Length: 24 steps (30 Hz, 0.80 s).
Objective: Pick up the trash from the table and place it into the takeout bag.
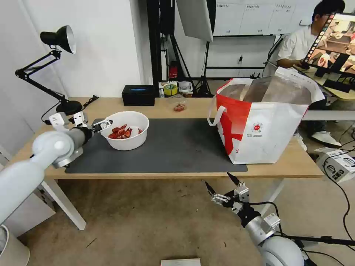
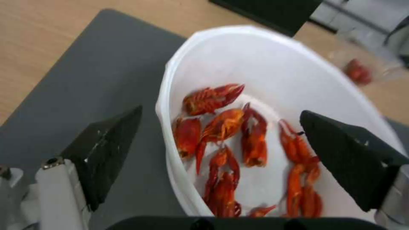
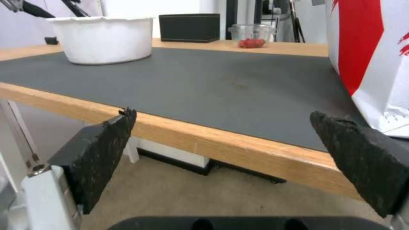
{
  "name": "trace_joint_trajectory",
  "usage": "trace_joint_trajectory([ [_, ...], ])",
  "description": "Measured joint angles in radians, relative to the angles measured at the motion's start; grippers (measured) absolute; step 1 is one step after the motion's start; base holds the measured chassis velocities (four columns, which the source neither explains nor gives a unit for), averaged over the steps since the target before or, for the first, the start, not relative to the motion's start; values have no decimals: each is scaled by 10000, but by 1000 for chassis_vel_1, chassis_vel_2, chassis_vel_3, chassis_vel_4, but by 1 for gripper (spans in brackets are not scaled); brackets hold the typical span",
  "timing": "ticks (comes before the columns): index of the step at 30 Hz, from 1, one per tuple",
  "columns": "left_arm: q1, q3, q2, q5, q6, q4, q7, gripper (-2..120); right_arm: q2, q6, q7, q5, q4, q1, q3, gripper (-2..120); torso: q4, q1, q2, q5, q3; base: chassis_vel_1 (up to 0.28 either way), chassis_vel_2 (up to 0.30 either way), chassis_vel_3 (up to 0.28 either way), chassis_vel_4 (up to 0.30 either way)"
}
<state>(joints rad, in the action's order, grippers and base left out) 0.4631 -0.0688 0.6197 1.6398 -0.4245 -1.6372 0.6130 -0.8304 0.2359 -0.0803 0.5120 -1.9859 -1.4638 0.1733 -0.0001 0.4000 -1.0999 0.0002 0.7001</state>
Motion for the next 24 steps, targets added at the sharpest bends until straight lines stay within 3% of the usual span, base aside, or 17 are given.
trace_joint_trajectory([
  [5,-653,-556,354,-23,-612,403,774,100,0,0,0,0,0,1,0,100,0,0,0,-2,0,0,0,0,0],
  [9,-932,-763,465,-44,-921,574,1051,100,0,0,0,0,0,0,0,100,0,0,-1,-2,0,0,0,0,0],
  [11,-1213,-904,584,-38,-1440,760,1404,100,0,0,0,0,1,0,0,100,0,0,0,0,-1,0,0,0,0],
  [24,-1319,-1122,739,-183,-1314,1188,1528,98,0,0,0,0,0,0,0,100,1,0,-1,-3,-1,0,0,0,0],
])
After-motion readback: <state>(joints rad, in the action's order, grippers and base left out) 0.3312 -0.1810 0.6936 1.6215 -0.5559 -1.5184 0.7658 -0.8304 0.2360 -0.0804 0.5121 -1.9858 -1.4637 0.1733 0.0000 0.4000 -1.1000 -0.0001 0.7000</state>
